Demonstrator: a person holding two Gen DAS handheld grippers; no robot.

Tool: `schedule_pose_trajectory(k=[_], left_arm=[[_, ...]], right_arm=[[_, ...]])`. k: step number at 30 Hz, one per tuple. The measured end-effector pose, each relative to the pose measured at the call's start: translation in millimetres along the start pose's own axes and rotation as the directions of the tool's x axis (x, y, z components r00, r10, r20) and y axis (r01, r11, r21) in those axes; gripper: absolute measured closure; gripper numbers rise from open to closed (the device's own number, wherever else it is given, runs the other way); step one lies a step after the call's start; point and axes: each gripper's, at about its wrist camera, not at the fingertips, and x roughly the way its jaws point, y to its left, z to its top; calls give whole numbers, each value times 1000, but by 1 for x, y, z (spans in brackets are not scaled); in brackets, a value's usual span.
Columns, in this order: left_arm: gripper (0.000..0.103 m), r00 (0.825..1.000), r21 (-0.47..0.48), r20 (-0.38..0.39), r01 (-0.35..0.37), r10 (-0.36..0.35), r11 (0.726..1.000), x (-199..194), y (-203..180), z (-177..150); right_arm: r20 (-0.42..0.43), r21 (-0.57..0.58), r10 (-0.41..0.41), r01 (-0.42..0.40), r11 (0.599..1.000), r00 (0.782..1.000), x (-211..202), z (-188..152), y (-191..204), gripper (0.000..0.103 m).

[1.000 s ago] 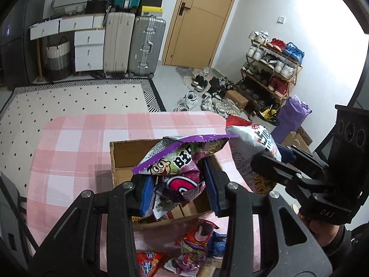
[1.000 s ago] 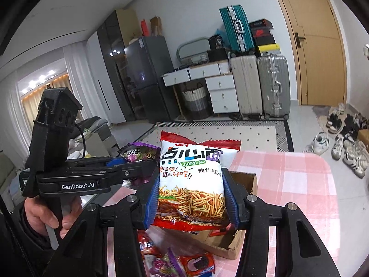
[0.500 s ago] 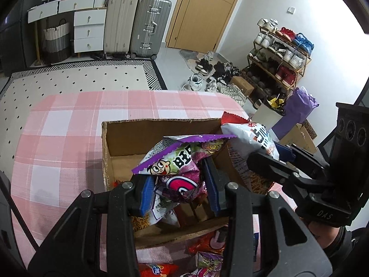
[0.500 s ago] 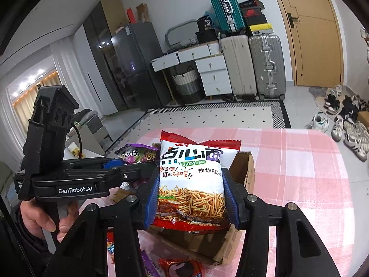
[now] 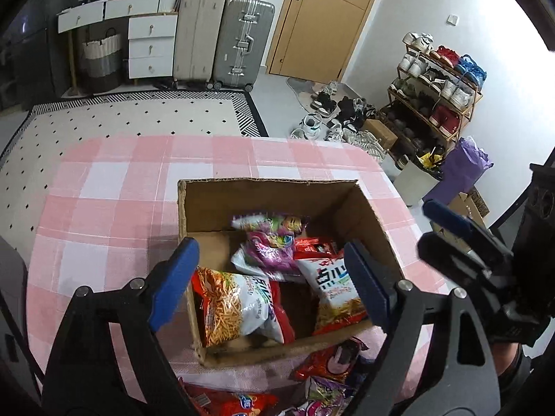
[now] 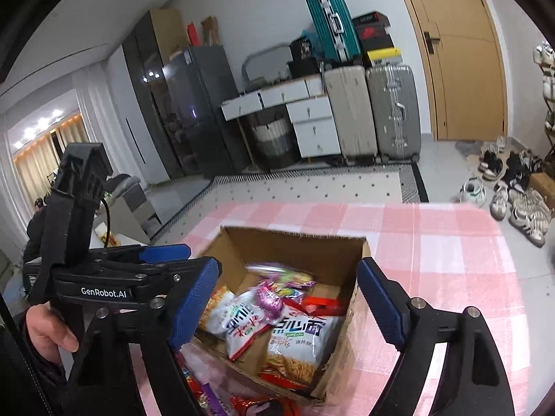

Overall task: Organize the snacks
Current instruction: 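Open both grippers to drop the bags into the box, then withdraw both grippers from the box toward the remaining snacks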

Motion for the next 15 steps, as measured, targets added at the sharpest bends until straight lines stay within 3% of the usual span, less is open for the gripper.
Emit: schedule_pose_trajectory(k=[15], left_arm=[[19,997,41,69,-33,30,999,-85,-30,-21]], right_arm=[[81,-13,-7,8,1000,997,-64,2,12,15]])
